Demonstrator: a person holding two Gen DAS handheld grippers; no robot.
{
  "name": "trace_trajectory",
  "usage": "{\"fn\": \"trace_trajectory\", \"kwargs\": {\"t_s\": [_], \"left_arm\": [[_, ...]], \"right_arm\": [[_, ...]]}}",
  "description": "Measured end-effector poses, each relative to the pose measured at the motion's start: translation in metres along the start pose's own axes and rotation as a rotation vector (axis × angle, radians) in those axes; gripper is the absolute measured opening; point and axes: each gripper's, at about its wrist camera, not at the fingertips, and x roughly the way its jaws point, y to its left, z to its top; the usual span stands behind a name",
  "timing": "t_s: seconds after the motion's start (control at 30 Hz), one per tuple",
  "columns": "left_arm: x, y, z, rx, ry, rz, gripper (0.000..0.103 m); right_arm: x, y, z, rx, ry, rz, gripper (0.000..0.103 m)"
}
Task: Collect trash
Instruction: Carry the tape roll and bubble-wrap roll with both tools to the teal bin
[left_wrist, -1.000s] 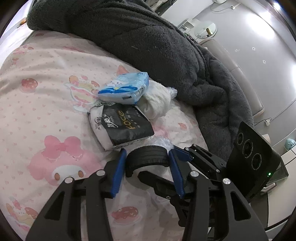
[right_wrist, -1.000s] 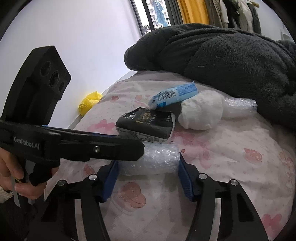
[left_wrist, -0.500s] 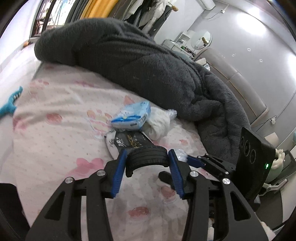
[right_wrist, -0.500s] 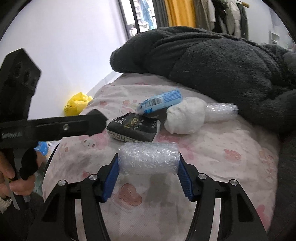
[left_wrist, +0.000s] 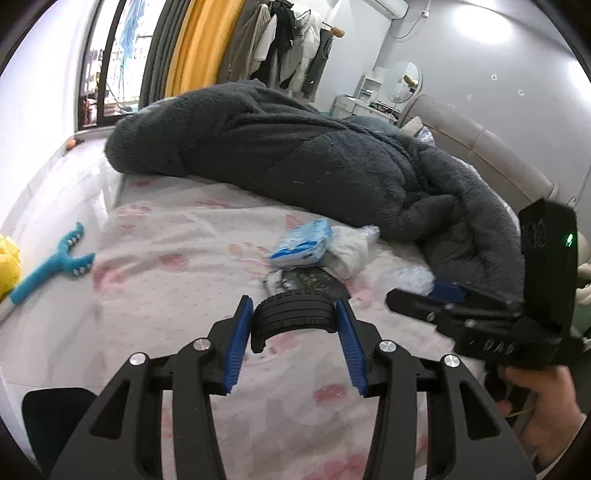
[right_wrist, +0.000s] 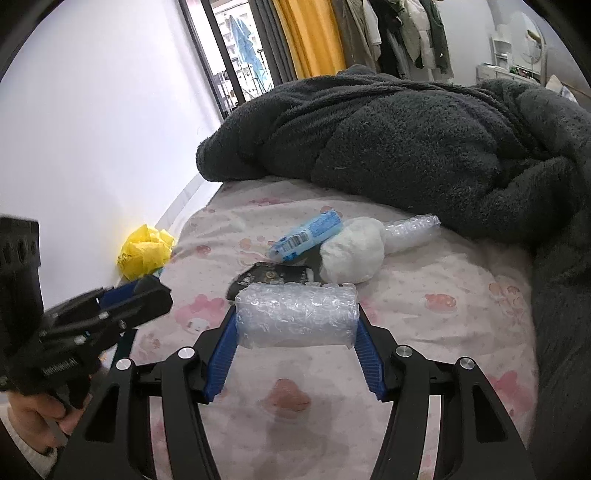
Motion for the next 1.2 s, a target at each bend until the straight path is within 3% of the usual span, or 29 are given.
{"fn": "trace_trajectory", "kwargs": {"t_s": [0.47, 0.83, 1.2], "left_arm": [[-0.022, 0.020, -0.021, 0.020, -0.042, 0.163, 0.048], [-0.037, 0.048, -0.020, -0.003, -0.052, 0.225, 0.048], [-0.047, 0.087, -0.028, -0.010, -0.002, 0.284, 0.048]], "right_arm": [[-0.008, 0.038, -0.004, -0.023, -0.012, 0.009, 0.060], [-0.001, 0.069, 0.003, -0.066, -0.017, 0.033, 0.060], [0.017, 0.103, 0.010, -0.096, -0.006, 0.060, 0.060]]}}
